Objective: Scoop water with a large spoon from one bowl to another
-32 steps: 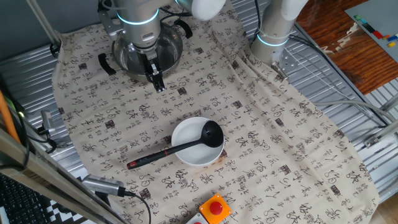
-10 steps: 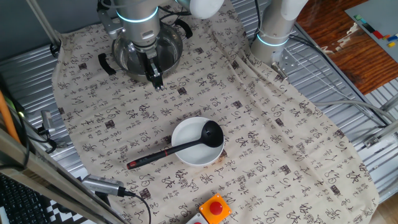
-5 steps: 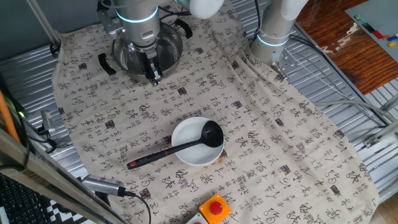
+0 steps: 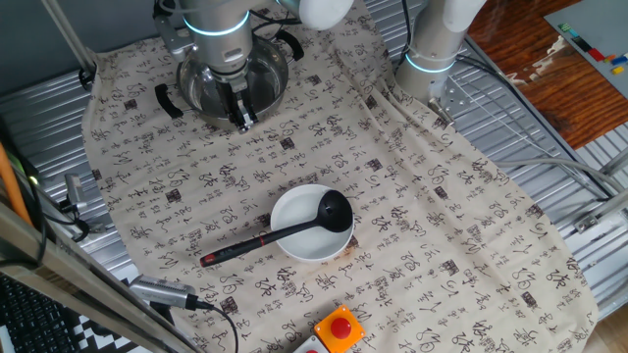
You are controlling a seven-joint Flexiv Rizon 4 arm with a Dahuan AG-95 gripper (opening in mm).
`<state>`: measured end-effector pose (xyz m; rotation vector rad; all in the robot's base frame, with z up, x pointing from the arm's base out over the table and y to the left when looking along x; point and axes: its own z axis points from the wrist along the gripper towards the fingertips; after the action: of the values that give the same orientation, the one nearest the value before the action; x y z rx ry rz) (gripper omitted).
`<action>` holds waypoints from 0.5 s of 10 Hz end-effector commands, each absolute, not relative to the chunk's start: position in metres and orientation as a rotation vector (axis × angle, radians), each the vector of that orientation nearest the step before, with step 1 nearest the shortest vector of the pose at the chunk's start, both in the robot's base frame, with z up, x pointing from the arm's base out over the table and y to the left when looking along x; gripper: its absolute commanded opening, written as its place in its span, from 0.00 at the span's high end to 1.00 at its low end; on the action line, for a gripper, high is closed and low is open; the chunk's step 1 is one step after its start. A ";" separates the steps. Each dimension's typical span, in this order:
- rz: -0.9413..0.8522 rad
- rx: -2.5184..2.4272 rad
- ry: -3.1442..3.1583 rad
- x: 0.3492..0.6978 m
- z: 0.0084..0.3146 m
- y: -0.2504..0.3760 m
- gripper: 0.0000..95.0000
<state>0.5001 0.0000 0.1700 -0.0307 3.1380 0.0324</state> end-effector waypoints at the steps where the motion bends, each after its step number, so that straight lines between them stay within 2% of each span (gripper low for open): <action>1: 0.032 -0.032 3.139 0.500 0.170 0.000 1.00; 5: 0.031 -0.040 3.139 0.500 0.170 0.000 1.00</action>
<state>0.4999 0.0000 0.1699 -0.0407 3.1386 0.0302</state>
